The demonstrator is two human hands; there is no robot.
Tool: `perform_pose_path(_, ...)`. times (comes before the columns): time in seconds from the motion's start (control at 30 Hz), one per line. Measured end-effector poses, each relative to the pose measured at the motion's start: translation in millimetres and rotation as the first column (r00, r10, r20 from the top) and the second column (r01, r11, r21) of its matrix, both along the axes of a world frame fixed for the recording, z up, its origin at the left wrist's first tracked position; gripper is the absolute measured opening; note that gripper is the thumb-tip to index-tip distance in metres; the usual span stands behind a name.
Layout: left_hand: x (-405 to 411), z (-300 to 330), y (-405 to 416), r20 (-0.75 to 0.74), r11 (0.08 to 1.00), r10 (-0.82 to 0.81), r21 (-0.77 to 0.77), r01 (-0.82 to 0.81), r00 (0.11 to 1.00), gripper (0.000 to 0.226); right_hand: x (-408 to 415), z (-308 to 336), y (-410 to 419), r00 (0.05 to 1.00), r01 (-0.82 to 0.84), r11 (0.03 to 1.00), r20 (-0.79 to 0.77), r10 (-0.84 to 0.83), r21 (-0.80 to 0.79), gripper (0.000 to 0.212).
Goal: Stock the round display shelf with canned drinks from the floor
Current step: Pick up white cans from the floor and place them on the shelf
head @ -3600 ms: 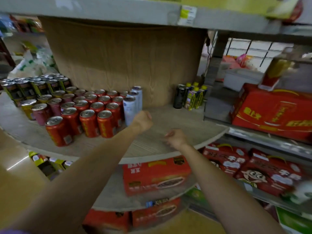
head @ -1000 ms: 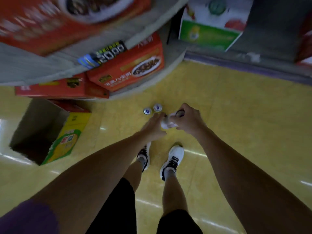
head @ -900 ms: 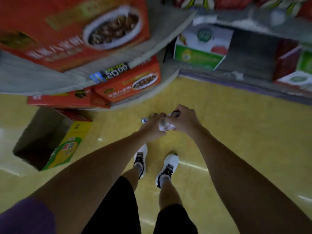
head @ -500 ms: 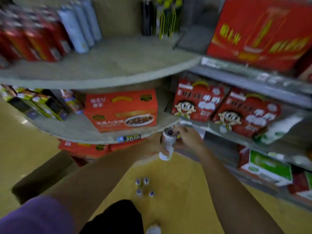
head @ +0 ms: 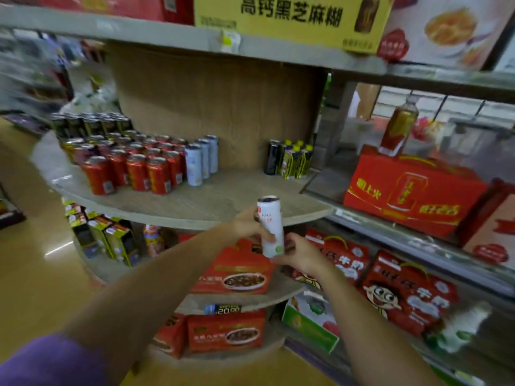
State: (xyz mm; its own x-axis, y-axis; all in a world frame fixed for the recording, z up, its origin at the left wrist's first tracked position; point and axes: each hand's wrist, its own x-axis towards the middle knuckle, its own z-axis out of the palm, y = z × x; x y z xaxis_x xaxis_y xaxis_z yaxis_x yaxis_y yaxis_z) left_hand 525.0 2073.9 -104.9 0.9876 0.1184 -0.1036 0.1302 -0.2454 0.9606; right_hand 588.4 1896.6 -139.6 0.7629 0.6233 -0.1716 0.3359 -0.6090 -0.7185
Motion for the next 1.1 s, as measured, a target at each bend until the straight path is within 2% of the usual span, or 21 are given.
perform_pose_path(0.07, -7, 11, 18, -0.004, 0.997, 0.038, -0.069, -0.038, 0.999, 0.069, -5, 11, 23, 0.998, -0.005, 0.998, 0.068, 0.001, 0.059, 0.06)
perform_pose_path(0.13, -16, 30, 35, 0.006, 0.989, 0.055, -0.137, -0.053, 0.998, 0.066, -13, 21, 46, 0.983, 0.012, 0.995, 0.178, -0.03, 0.103, 0.053)
perform_pose_path(0.23, -30, 57, 53, 0.041, 0.972, 0.105, -0.214, -0.094, 0.994, 0.049, -22, 24, 82, 0.963, 0.024, 0.989, 0.262, -0.062, 0.145, 0.062)
perform_pose_path(0.27, -32, 63, 62, 0.07, 0.97, 0.139, -0.213, -0.122, 0.988, 0.05, -27, 25, 95, 0.954, 0.027, 0.992, 0.293, -0.063, 0.123, 0.066)
perform_pose_path(0.33, -36, 72, 81, 0.103, 0.967, 0.214, -0.162, -0.196, 0.971, 0.06, -35, 29, 121, 0.93, 0.049, 0.997, 0.362, -0.067, 0.058, 0.073)
perform_pose_path(0.4, -39, 78, 99, 0.106, 0.965, 0.263, -0.057, -0.258, 0.959, 0.061, -42, 33, 144, 0.918, 0.046, 0.999, 0.393, -0.05, 0.019, 0.08)
perform_pose_path(0.47, -44, 82, 119, 0.115, 0.952, 0.3, 0.03, -0.305, 0.947, 0.056, -44, 34, 168, 0.936, 0.003, 0.999, 0.352, -0.022, 0.054, 0.08)
perform_pose_path(0.6, -51, 80, 166, 0.132, 0.942, 0.312, 0.082, -0.324, 0.941, 0.05, -43, 34, 210, 0.962, -0.062, 0.991, 0.273, 0.027, 0.122, 0.07)
perform_pose_path(0.7, -51, 76, 198, 0.144, 0.922, 0.351, 0.117, -0.368, 0.925, 0.054, -44, 34, 242, 0.969, -0.038, 0.988, 0.246, -0.001, 0.152, 0.069)
perform_pose_path(0.8, -46, 76, 222, 0.19, 0.867, 0.392, 0.253, -0.43, 0.9, 0.047, -52, 32, 278, 0.97, 0.019, 0.988, 0.236, -0.055, 0.15, 0.077)
perform_pose_path(0.87, -39, 72, 240, 0.215, 0.851, 0.378, 0.302, -0.43, 0.9, 0.044, -52, 24, 307, 0.961, 0.068, 0.989, 0.259, -0.101, 0.135, 0.083)
perform_pose_path(0.97, -33, 64, 253, 0.242, 0.815, 0.365, 0.383, -0.434, 0.899, 0.045, -47, 16, 330, 0.959, 0.13, 0.985, 0.237, -0.155, 0.116, 0.072)
perform_pose_path(1.03, -24, 60, 269, 0.231, 0.812, 0.318, 0.435, -0.39, 0.919, 0.051, -46, 12, 342, 0.956, 0.17, 0.98, 0.226, -0.189, 0.1, 0.065)
perform_pose_path(1.1, -16, 61, 284, 0.208, 0.817, 0.227, 0.491, -0.302, 0.951, 0.048, -43, 8, 351, 0.948, 0.2, 0.976, 0.232, -0.216, 0.09, 0.062)
